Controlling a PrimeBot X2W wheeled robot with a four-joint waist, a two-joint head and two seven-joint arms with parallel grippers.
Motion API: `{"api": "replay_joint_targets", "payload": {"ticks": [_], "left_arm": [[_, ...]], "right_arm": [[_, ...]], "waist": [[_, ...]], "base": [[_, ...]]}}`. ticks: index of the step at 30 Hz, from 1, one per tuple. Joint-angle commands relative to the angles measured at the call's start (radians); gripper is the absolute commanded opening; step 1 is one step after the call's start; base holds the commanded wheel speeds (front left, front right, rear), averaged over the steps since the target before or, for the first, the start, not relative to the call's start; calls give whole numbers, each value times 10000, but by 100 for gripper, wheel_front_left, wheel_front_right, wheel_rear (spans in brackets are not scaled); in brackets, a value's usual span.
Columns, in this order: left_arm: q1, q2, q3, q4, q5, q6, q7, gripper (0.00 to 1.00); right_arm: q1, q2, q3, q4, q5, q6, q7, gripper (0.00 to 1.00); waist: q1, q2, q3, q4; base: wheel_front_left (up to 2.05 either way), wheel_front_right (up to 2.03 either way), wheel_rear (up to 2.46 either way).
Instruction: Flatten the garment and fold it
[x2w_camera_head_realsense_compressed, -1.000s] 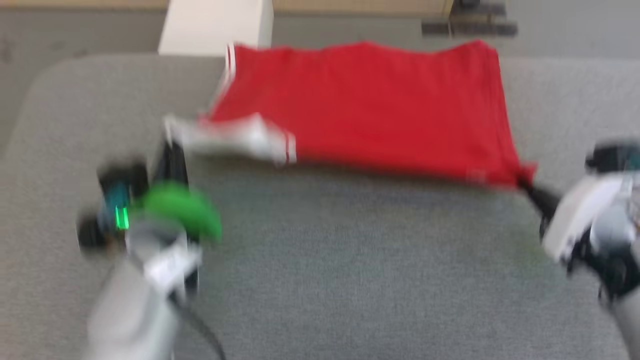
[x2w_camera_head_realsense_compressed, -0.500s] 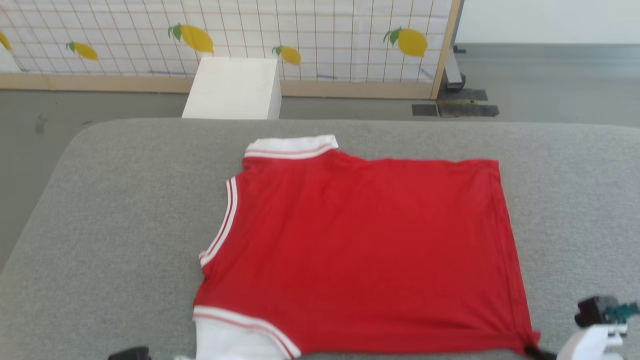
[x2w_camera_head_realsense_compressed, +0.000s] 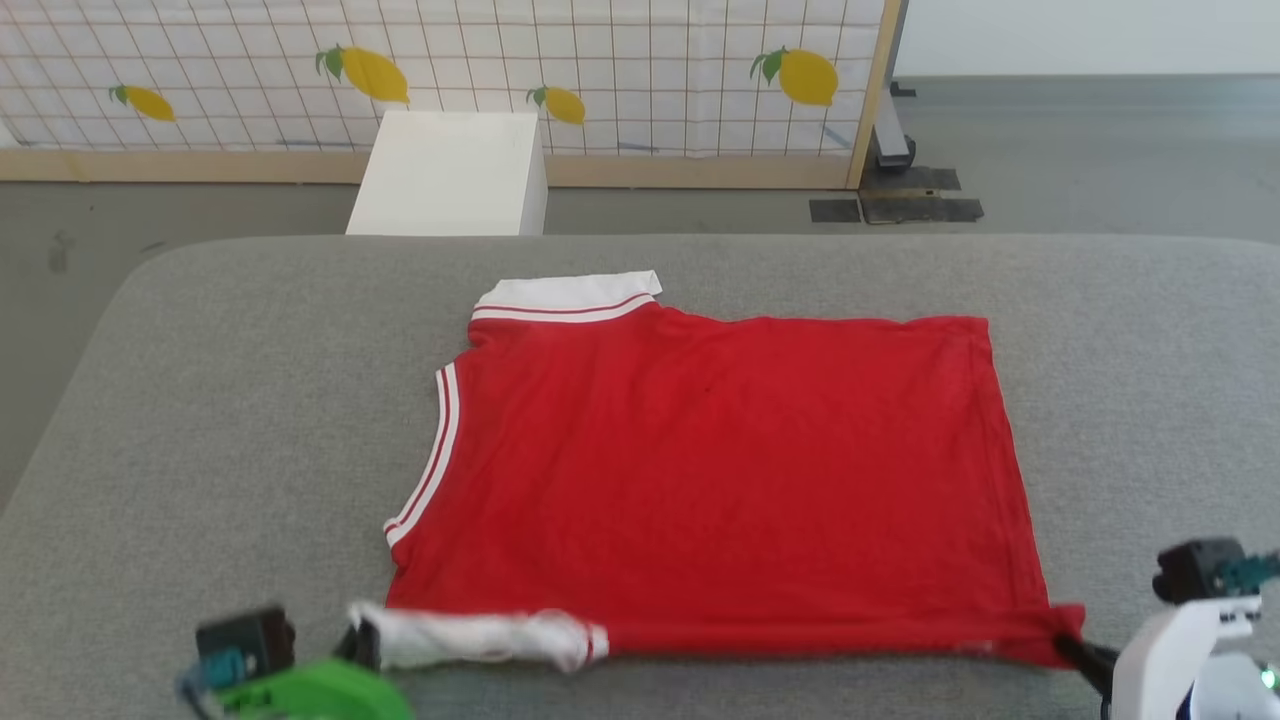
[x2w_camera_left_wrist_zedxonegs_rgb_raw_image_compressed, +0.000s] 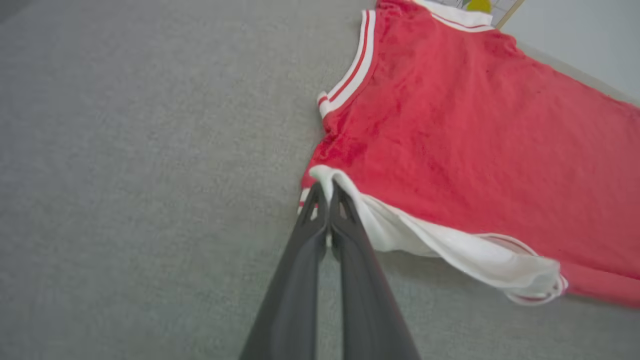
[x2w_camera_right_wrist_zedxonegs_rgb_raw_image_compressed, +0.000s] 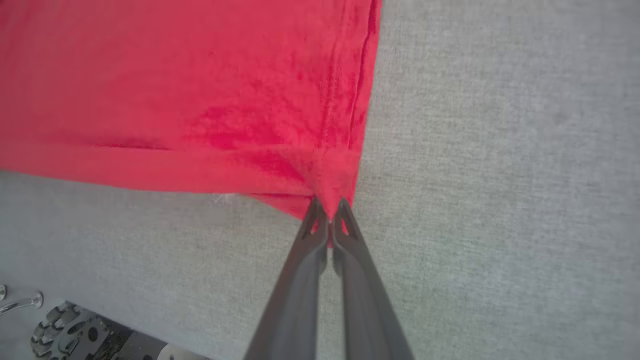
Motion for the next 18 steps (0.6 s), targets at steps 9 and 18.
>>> {"api": "replay_joint_targets", "payload": {"ticks": [9,18], "left_arm": [[-2941,183,-518,723,587,-510,914,0],[-4910,-210,-696,2353,789,-890,815,0]], "right_arm": [[-1798,-42,159,-101,-470,-17,1568,0],[-3690,-80,484,789,-902,-17,2223,0]], "waist": [[1,-1,909,-115],[1,-1,2180,-181]], "base": [[0,0,0],[0,0,0]]}}
